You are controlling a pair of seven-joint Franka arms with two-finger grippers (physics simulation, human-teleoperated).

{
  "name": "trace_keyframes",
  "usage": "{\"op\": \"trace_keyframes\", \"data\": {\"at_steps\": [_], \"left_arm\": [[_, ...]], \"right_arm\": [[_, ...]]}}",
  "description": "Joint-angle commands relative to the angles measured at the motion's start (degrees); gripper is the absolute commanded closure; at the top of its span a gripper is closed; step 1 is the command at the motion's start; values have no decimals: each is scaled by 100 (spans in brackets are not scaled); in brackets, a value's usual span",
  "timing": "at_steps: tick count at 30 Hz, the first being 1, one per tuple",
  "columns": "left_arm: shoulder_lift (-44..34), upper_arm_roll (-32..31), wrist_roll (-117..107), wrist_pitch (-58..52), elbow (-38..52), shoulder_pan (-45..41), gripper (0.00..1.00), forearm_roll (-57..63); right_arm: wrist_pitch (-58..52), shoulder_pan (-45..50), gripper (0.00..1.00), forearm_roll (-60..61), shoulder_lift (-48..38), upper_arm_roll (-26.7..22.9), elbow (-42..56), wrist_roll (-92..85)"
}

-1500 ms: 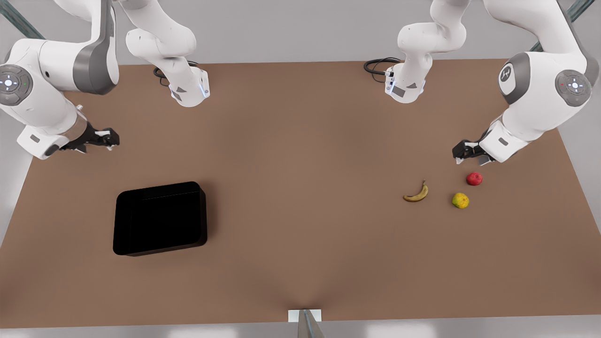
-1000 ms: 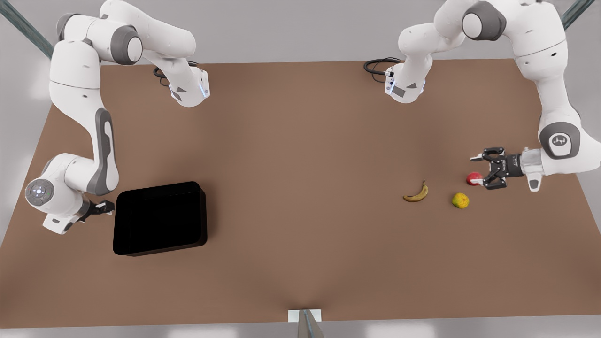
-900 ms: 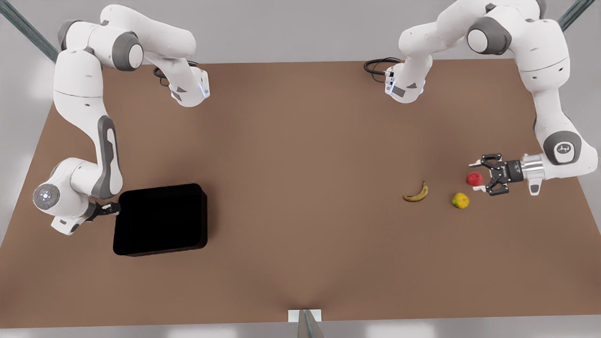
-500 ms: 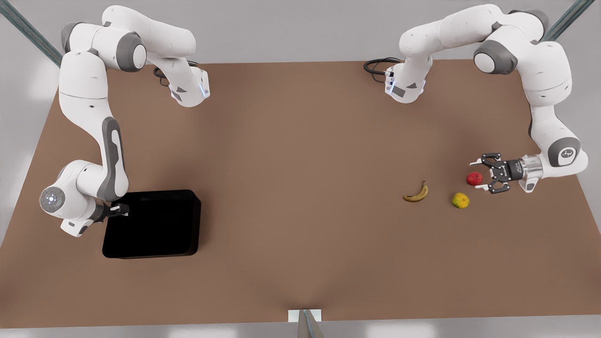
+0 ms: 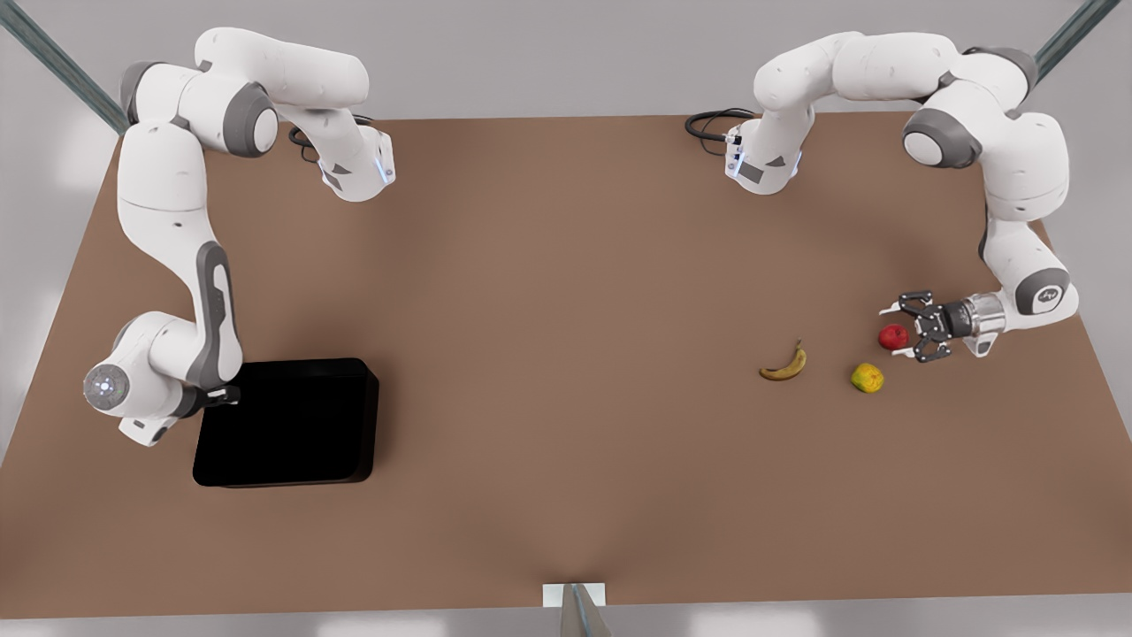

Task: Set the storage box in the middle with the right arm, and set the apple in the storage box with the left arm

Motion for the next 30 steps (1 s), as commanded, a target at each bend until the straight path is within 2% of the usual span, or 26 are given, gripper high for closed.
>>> {"op": "trace_keyframes", "data": {"at_steps": [1,2,4,6,17,19,24,27,29,30], "left_arm": [[33,-5,5,4,0,0,0,-113],[69,4,84,4,9,0,0,-122],[121,4,128,4,35,9,0,-113],[279,4,215,4,105,158,0,-122],[482,-5,804,74,167,211,0,-192],[526,-5,848,101,167,211,0,-183],[561,-154,761,276,211,211,0,-183],[561,-154,743,268,211,211,0,-183],[561,-163,752,268,211,211,0,-183],[561,-172,761,268,211,211,4,-183]], "right_arm": [[-3,0,28,0,-3,0,2,0],[-3,0,31,0,-3,0,2,-27],[-3,0,61,-9,6,0,2,-71],[-3,0,79,-9,6,0,2,-62],[-91,105,79,-17,-55,44,151,-97],[-934,272,79,0,-126,61,652,-88],[-917,422,79,141,-152,870,1100,-36],[-891,887,79,141,-91,1204,1478,8],[-734,1072,79,141,6,1687,1698,325],[-460,1116,79,150,85,1854,1690,290]]}}
